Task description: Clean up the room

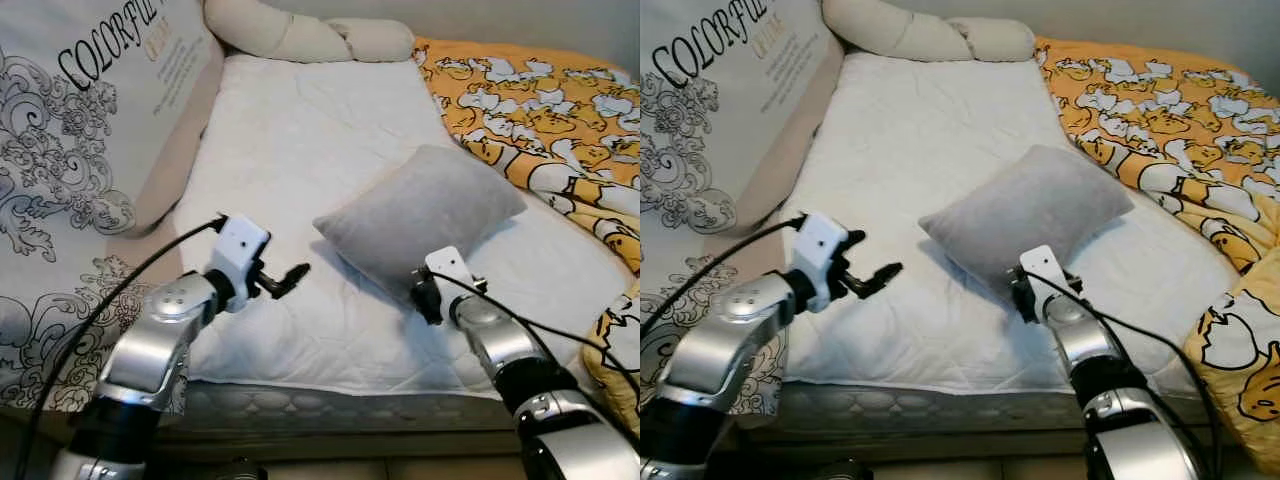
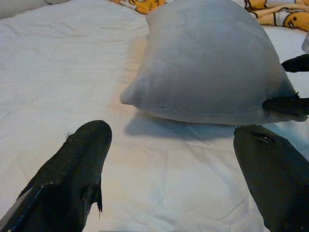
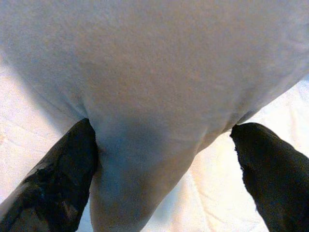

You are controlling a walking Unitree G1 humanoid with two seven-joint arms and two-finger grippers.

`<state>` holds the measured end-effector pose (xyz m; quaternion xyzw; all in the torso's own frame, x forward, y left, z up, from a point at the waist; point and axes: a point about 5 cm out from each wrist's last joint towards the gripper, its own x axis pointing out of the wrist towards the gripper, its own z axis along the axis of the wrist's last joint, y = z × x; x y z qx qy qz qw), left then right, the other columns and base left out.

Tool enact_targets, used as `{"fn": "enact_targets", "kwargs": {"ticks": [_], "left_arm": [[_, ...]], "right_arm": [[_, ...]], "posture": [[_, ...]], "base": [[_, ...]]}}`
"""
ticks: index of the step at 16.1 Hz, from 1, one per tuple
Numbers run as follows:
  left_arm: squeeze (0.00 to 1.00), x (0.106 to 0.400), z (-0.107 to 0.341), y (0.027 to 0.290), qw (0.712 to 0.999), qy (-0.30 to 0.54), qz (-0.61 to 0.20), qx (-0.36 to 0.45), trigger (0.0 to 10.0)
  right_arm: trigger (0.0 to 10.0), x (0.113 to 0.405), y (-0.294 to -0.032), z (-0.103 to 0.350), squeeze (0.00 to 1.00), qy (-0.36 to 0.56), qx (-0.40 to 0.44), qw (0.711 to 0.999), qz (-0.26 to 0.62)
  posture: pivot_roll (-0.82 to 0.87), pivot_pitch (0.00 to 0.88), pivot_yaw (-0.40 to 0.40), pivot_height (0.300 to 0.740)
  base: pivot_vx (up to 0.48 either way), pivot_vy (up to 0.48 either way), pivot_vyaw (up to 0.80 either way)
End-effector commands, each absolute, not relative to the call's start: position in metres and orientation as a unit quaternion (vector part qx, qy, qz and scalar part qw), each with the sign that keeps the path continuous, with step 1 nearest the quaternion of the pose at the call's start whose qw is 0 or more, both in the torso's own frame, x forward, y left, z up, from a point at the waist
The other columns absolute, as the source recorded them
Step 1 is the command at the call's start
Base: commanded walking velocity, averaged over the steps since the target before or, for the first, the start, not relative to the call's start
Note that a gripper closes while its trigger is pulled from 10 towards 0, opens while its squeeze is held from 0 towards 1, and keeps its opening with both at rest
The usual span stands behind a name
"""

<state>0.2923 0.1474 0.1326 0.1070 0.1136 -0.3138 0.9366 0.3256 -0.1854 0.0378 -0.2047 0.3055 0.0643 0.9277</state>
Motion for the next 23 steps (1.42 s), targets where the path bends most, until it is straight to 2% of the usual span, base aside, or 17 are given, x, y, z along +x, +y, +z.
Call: {"fn": "enact_targets", "kwargs": {"ticks": [1, 5, 6, 23], "left_arm": [[0.0, 0.288, 0.134, 0.149, 0.938, 0.115, -0.308, 0.107, 10.0], [0.0, 0.283, 0.134, 0.149, 0.939, 0.116, -0.305, 0.108, 10.0], [0.0, 0.28, 0.132, 0.148, 0.939, 0.119, -0.305, 0.106, 10.0], [0.0, 0.279, 0.133, 0.145, 0.937, 0.12, -0.311, 0.107, 10.0]], "right_arm": [[10.0, 0.323, -0.194, 0.034, 0.0, 0.316, -0.213, 0.923, 0.049], [10.0, 0.316, -0.197, 0.024, 0.0, 0.333, -0.225, 0.914, 0.056], [0.0, 0.314, -0.199, 0.022, 0.0, 0.338, -0.23, 0.911, 0.058], [0.0, 0.315, -0.204, 0.021, 0.0, 0.333, -0.255, 0.904, 0.077]], "posture": [[0.1, 0.0, -0.076, 0.74], [0.11, 0.0, -0.078, 0.74], [0.11, 0.0, -0.077, 0.74], [0.1, 0.0, -0.067, 0.74]], "base": [[0.0, 0.0, 0.0], [0.0, 0.0, 0.0], [0.0, 0.0, 0.0], [0.0, 0.0, 0.0]]}}
